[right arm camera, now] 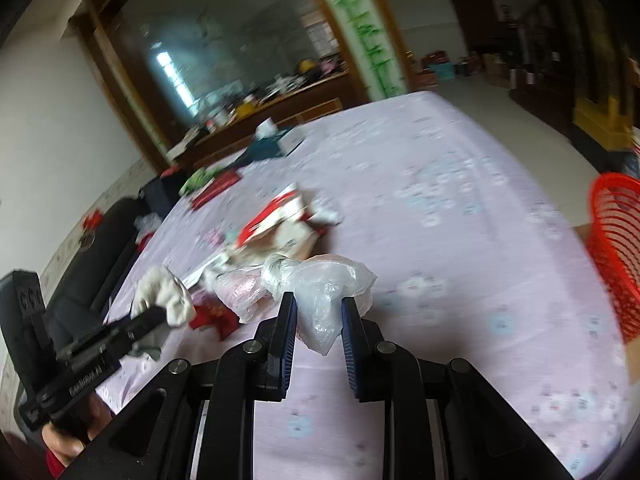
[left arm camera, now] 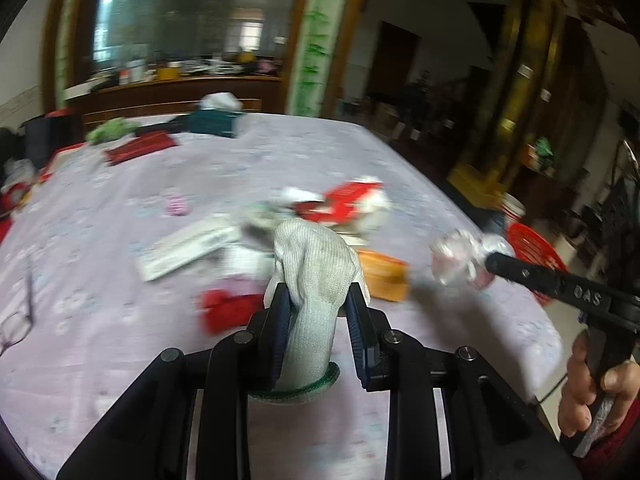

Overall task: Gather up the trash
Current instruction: 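Grasp the white glove with the left tool while the right tool grasps the clear plastic bag, then carry the glove and bag over the red basket and open both tools, then return to the table and grasp the red wrapper with the left tool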

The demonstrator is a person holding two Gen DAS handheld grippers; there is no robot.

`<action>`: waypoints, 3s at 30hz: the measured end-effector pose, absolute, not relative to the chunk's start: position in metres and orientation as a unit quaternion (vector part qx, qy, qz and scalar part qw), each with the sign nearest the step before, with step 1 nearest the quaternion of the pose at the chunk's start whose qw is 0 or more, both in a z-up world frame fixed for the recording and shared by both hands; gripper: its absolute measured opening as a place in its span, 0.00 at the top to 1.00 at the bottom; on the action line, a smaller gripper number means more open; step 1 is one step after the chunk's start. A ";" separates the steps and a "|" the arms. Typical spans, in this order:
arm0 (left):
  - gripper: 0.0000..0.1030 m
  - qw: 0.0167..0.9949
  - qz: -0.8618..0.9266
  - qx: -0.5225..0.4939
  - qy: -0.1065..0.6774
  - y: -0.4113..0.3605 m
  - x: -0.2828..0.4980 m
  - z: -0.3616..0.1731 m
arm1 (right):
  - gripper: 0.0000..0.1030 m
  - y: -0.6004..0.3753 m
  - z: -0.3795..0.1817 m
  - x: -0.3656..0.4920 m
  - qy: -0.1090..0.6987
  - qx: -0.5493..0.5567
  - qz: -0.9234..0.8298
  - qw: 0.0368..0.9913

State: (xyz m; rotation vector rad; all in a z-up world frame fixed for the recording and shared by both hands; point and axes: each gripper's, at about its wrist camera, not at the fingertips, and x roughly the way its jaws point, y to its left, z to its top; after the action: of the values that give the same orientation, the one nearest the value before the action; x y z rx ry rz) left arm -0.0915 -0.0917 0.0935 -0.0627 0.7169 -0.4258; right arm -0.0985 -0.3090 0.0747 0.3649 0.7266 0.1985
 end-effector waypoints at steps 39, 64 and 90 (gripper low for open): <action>0.31 0.838 -0.423 0.045 0.341 -0.407 -0.091 0.116 | 0.55 -0.592 0.106 -0.181 0.248 0.276 -0.205 0.906; 0.25 0.910 -0.137 -0.081 0.383 -0.043 -0.060 0.048 | 0.49 -0.342 0.068 -0.099 0.375 0.157 0.053 0.912; 0.68 0.901 -0.141 -0.089 0.399 -0.025 -0.064 0.037 | 0.44 -0.280 0.011 0.008 0.482 0.142 0.165 0.848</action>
State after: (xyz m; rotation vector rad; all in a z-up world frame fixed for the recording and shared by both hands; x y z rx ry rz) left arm -0.0637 -0.0251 0.0365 -0.1832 0.8262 -0.2923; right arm 0.0081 -0.2796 0.0109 0.2997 1.0166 0.3487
